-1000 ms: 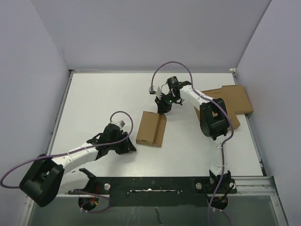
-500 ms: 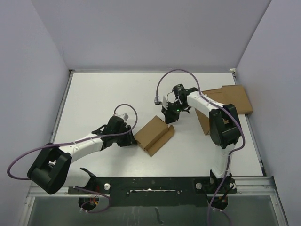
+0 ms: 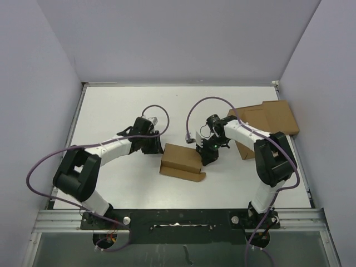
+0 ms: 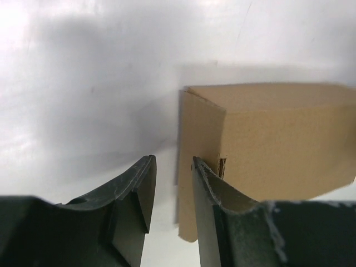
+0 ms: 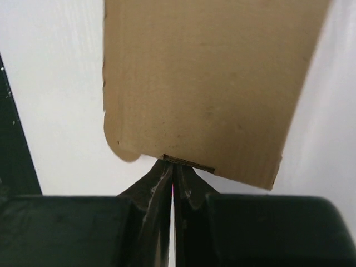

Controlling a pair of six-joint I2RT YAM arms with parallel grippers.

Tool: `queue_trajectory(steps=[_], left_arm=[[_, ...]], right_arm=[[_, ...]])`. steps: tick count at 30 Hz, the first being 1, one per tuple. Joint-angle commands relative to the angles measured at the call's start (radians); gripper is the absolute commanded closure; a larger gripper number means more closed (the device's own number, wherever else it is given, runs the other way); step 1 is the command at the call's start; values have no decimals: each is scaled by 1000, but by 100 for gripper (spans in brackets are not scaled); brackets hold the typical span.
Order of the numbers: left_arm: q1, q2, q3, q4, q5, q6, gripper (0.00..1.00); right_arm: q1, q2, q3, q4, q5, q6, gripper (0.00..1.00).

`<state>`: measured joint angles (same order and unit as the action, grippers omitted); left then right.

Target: Fold the paper box

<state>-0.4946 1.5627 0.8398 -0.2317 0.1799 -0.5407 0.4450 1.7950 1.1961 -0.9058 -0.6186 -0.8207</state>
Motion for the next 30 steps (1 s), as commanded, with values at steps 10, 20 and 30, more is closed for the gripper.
queue_trajectory(steps=[10, 20, 30], left_arm=[[36, 326, 455, -118, 75, 151, 67], [120, 14, 327, -62, -29, 162, 63], [-62, -604, -353, 489, 125, 61, 60]], right_arm=[[17, -147, -77, -40, -57, -73, 92], [-51, -318, -94, -68, -192, -132, 79], [-91, -413, 28, 107, -391, 134, 61]])
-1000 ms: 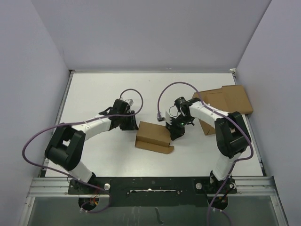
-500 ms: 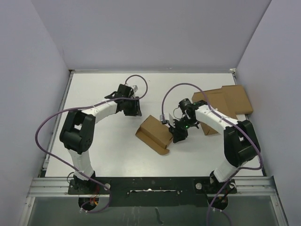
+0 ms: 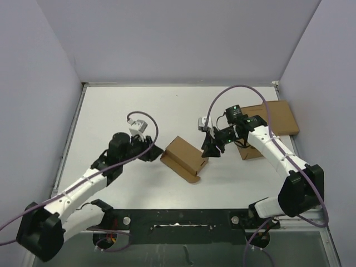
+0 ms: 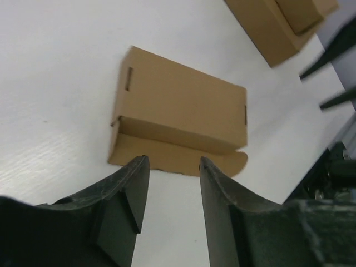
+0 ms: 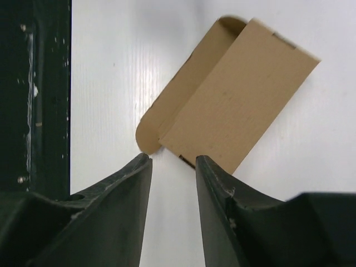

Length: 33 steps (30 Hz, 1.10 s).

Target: Fold the paper box

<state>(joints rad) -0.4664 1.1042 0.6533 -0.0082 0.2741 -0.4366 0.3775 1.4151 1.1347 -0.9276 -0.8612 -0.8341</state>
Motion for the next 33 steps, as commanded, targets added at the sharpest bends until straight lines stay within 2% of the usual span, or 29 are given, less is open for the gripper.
queue_trajectory(steps=[1, 3, 6, 10, 13, 18, 22, 33], left_arm=[[-133, -188, -205, 291, 8, -44, 57], [-226, -244, -264, 342, -45, -22, 54], [-464, -280, -358, 467, -185, 120, 52], [-658, -210, -457, 735, -296, 333, 47], [-774, -120, -459, 834, -358, 480, 42], [-867, 85, -415, 940, -396, 632, 40], [-882, 211, -395, 1034, -433, 663, 40], [-878, 399, -267, 996, -516, 505, 45]], right_arm=[[-33, -24, 98, 146, -175, 176, 61], [-52, 2, 95, 180, -224, 215, 61], [-93, 33, 38, 236, -239, 250, 60], [-132, 36, -56, 355, -234, 330, 54], [-139, 70, -72, 395, -207, 385, 49], [-140, 150, -50, 383, -173, 429, 44], [-141, 191, -23, 347, -156, 432, 43], [-153, 244, -18, 332, -160, 450, 42]])
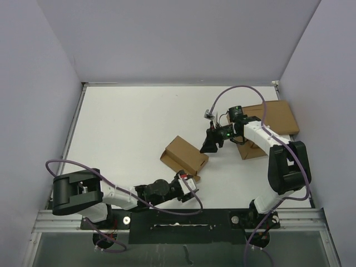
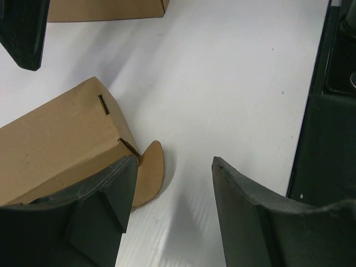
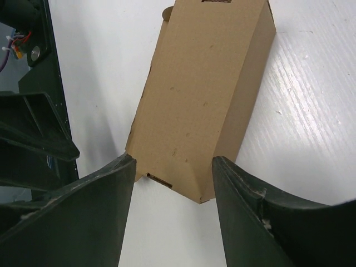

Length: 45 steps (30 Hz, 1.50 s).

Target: Fold the paper box

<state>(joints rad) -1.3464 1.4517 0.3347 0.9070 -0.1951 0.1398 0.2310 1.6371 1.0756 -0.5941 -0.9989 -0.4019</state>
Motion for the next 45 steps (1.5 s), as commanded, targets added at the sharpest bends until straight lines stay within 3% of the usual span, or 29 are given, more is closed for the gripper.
queue_trajectory(steps=[1, 11, 45], left_arm=[[3, 66, 56, 83, -51, -85, 46], [31, 146, 97, 36, -67, -170, 49], [58, 249, 178, -68, -142, -236, 59]], right_arm=[[-8, 24, 41, -1, -26, 19, 42], [-7, 53, 41, -1, -38, 37, 42], [-17, 99, 45, -9, -29, 43, 43]])
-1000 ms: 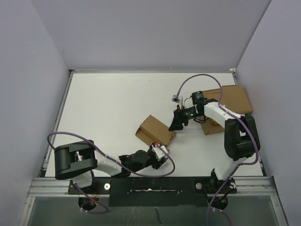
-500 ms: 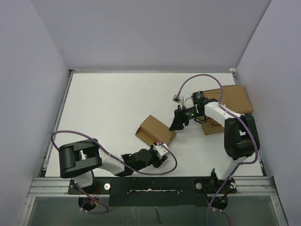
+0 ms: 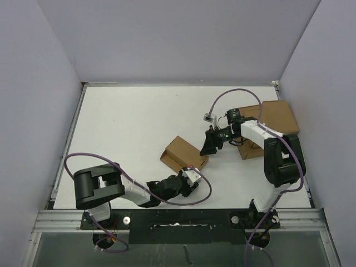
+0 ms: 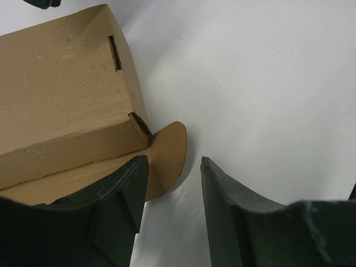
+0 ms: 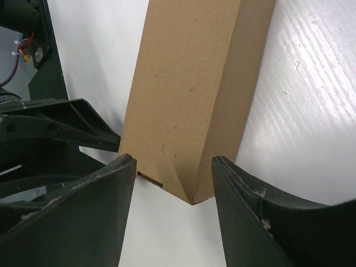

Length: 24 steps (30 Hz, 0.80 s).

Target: Fold the paper box

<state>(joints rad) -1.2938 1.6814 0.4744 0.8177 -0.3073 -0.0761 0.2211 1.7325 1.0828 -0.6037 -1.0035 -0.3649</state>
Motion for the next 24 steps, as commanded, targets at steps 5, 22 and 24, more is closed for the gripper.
queue_trajectory(steps=[5, 22, 24], left_arm=[[6, 29, 49, 9, -38, -28, 61], [17, 28, 61, -19, -63, -66, 78], [16, 29, 61, -19, -64, -68, 81]], right_arm=[[-7, 6, 37, 2, -26, 10, 43], [-20, 19, 34, 10, -32, 30, 43], [-21, 20, 33, 11, -32, 32, 43]])
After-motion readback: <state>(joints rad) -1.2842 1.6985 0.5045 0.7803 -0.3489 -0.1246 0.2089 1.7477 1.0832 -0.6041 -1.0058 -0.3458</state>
